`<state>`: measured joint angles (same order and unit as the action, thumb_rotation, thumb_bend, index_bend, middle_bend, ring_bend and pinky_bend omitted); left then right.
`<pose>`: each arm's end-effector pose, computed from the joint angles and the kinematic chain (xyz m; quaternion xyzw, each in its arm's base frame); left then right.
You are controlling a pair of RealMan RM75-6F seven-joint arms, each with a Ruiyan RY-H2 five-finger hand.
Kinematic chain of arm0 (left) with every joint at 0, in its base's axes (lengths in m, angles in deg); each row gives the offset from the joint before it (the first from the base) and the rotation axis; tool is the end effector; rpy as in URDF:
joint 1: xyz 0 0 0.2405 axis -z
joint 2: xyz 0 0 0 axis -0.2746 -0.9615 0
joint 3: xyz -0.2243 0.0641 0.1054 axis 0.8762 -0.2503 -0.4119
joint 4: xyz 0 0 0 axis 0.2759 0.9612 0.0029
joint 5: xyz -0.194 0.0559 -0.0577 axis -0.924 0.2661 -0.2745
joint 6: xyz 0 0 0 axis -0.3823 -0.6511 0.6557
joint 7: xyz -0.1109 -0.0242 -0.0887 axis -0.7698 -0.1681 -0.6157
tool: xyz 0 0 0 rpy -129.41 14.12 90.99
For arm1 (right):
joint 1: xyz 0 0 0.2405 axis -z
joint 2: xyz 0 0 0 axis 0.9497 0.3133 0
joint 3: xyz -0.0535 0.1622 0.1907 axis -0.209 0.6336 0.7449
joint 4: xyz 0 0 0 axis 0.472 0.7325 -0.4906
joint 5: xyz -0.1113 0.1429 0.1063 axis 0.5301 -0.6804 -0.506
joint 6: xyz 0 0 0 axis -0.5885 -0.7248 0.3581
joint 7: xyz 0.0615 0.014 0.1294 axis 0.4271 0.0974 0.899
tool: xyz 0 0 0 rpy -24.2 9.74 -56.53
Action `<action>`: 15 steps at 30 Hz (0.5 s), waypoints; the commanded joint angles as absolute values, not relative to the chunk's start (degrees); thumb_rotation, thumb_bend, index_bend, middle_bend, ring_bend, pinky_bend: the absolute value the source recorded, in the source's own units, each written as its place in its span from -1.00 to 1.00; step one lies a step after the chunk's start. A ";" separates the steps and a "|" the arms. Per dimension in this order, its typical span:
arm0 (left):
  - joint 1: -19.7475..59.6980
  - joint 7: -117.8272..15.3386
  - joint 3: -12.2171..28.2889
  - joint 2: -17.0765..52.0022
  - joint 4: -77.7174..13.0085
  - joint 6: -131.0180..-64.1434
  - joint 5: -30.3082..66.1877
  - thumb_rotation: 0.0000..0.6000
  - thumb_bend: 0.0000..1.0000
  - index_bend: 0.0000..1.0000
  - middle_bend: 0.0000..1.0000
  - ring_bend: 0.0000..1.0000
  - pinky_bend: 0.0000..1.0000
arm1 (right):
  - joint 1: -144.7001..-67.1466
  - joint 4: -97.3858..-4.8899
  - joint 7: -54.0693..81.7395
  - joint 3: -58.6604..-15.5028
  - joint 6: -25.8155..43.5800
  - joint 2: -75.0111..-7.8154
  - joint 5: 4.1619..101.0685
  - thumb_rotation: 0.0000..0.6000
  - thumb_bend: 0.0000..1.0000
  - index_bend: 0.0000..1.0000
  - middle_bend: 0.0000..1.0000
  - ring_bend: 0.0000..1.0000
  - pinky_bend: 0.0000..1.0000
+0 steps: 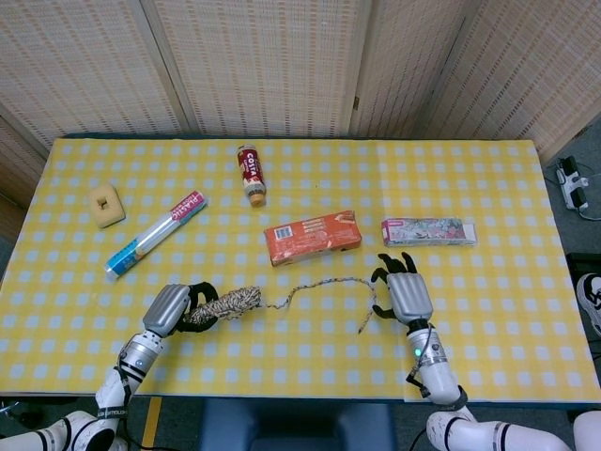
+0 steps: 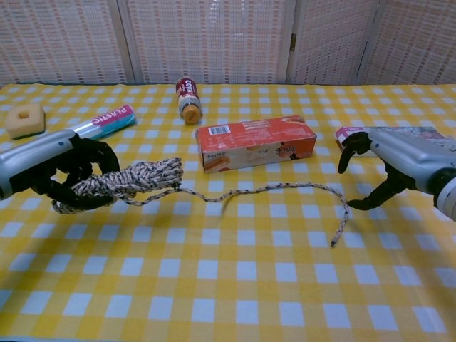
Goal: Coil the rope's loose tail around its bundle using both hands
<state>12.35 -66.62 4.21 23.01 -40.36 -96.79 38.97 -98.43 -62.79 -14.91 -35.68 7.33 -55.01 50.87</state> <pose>-0.2151 0.2837 -0.0094 -0.6359 -0.5188 -0.4685 0.3271 -0.2003 -0.2861 -0.0342 0.6457 -0.4661 0.3498 0.4933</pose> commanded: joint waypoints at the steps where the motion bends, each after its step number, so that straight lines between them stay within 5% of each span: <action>1: 12.34 -66.77 4.15 23.02 -40.28 -96.76 38.98 1.00 0.19 0.51 0.51 0.47 0.63 | -99.60 -60.98 -16.05 -35.40 7.46 -57.03 49.75 1.00 -0.54 -0.18 -0.71 -0.65 -0.96; 15: 12.53 -68.15 4.14 23.60 -39.28 -96.26 38.80 1.00 0.19 0.51 0.51 0.47 0.63 | -101.82 -55.69 -16.61 -34.53 9.05 -60.46 46.74 1.00 -0.55 -0.25 -0.74 -0.65 -0.96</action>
<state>12.51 -68.13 4.13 23.58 -39.31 -96.28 38.81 -101.63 -55.99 -16.56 -34.60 8.87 -60.22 46.97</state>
